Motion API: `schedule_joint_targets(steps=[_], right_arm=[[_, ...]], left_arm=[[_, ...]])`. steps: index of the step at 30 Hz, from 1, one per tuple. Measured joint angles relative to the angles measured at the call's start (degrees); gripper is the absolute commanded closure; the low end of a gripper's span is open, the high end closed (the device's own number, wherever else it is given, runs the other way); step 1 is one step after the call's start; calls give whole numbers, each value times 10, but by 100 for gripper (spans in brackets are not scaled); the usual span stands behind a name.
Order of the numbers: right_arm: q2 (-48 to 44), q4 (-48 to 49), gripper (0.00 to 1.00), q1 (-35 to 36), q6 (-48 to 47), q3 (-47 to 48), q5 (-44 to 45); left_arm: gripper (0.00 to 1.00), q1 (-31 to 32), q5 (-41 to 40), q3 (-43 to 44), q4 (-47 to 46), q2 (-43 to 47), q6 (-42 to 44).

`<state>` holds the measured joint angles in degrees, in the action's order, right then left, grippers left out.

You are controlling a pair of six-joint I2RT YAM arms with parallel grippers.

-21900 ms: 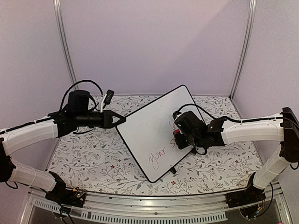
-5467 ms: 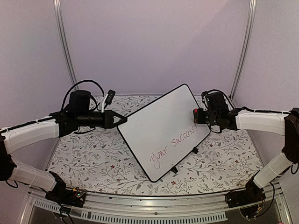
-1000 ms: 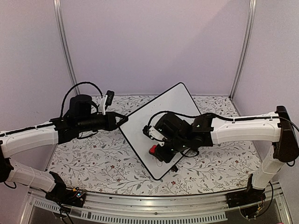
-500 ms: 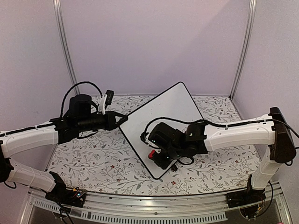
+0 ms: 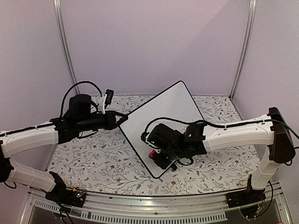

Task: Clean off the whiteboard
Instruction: Erase the whiteboard on the whiteboard stand.

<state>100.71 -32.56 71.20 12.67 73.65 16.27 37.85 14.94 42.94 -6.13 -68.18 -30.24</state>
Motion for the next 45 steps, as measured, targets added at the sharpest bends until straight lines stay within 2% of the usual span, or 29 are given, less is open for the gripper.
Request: schedule_joint_targets(steps=[11,32,45], right_arm=[[1,0,79,0,7,-5,-3],[1,-2,80,6,45,-74,-33],[7,-2,79,16,82,-73,29]], left_arm=[[100,0,0,0,-1,0,0],[100,-2,-1,0,-6,0,0],[100,-2,-1,0,-10,0,0]])
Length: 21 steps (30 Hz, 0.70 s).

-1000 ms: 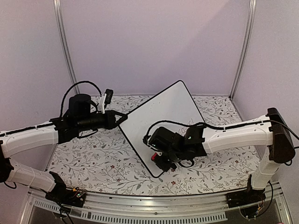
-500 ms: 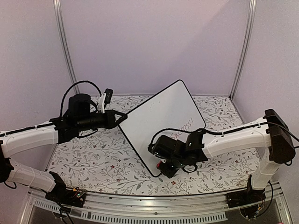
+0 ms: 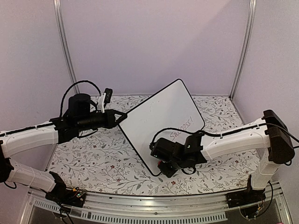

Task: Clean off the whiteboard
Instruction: Erase the whiteboard on the whiteboard stand.

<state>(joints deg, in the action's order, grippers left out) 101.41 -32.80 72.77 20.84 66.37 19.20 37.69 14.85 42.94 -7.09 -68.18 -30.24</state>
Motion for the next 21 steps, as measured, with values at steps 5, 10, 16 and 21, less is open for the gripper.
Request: schedule_joint_targets(steps=[5,10,16,21], right_arm=[[3,-2,79,0,1,18,24],[8,-3,79,0,-3,36,43],[22,-9,78,0,-15,66,68],[31,-6,78,-1,-31,108,94]], left_arm=[[100,0,0,0,-2,-1,0],[100,-1,0,0,-6,-4,0],[100,-4,-3,0,-8,-5,0],[100,-5,-3,0,-9,-6,0]])
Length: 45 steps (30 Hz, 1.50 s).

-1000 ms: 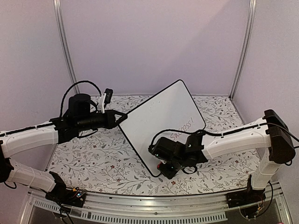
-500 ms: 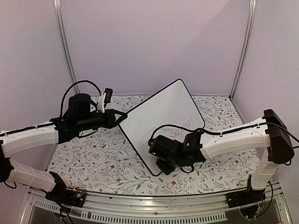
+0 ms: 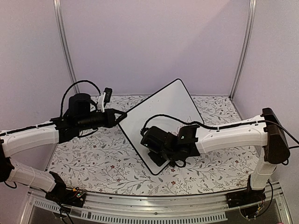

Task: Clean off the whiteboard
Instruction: Erase the whiteboard on the whiteboard stand.

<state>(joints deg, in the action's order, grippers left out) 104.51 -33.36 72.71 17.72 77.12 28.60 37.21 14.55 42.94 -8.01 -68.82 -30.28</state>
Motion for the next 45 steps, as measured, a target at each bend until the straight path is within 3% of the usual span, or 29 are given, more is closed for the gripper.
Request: schedule_joint_targets(steps=[11,29,45], right_arm=[[7,23,78,-10,-25,29,12],[-21,43,79,-9,30,-92,-17],[-21,25,79,0,59,-123,-35]], left_arm=[[100,0,-1,0,-2,-2,0],[100,-1,-2,0,-3,-4,0],[100,-1,1,0,-7,-4,0]])
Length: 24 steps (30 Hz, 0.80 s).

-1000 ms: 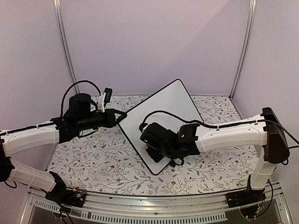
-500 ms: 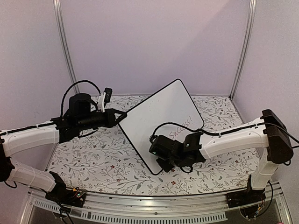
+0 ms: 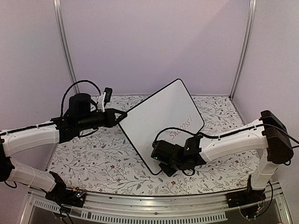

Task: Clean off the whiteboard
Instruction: Erase the whiteboard on the whiteboard stand.

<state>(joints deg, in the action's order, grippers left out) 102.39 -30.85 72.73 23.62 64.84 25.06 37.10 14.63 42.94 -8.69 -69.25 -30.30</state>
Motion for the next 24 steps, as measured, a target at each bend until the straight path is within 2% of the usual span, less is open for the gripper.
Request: schedule_joint_targets(steps=[24], right_arm=[[0,-16,78,-46,-36,74,18]], left_arm=[[100,0,-3,0,-1,0,0]])
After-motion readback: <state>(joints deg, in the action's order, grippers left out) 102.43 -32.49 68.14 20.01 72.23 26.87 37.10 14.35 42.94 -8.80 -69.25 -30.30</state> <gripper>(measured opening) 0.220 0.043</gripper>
